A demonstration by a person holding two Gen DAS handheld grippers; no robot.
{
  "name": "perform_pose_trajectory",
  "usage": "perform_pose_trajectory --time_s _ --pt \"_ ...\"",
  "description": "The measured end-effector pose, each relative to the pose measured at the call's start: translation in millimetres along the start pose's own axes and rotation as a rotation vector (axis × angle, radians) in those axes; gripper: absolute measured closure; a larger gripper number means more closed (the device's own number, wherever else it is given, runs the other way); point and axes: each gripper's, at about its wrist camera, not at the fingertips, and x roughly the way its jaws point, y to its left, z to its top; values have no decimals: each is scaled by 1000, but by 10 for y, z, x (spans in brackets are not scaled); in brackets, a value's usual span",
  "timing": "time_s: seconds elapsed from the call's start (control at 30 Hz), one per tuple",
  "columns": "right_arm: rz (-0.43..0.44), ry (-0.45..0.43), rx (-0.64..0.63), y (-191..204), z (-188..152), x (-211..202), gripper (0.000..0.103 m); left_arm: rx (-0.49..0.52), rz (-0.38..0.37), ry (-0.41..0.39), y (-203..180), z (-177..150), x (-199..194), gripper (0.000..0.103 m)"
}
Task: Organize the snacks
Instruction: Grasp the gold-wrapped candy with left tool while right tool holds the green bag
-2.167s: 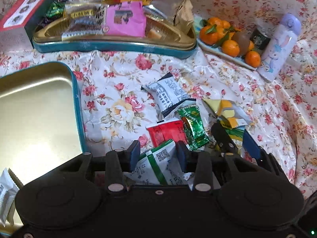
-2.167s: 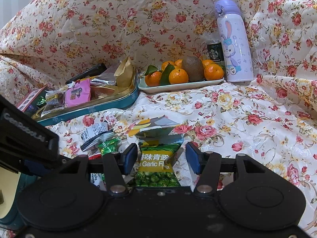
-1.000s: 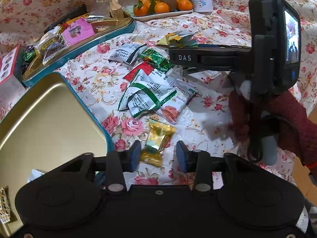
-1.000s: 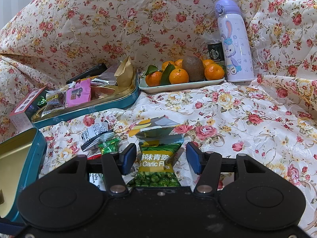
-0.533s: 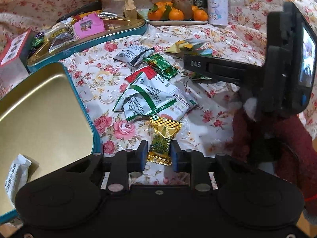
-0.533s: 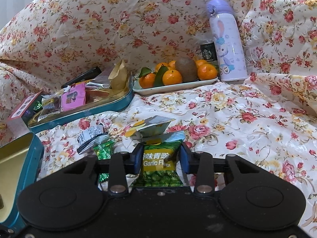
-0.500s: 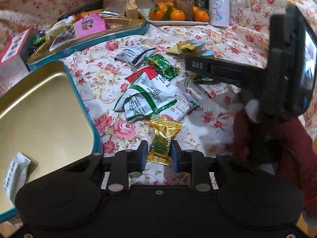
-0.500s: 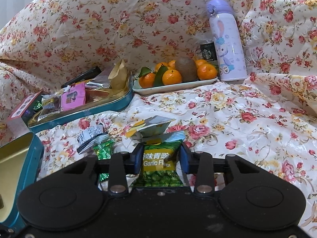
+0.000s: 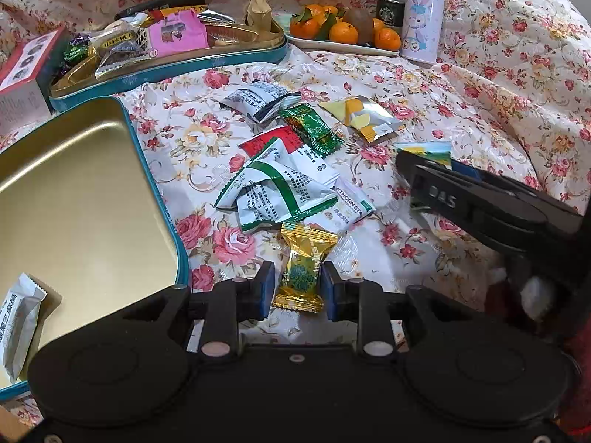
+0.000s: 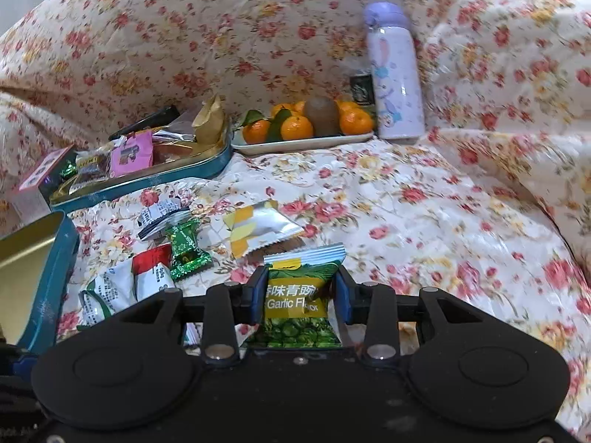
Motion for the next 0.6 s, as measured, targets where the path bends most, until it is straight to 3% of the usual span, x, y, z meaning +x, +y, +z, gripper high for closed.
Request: perform_pose_trajectory --time_s 0.5,0.6 --pt "-50 -7 -68 92 -119 -91 62 2 14 10 -26 86 40 66" --pt "-53 -11 -67 95 -138 -114 66 -8 9 13 -25 98 45 74"
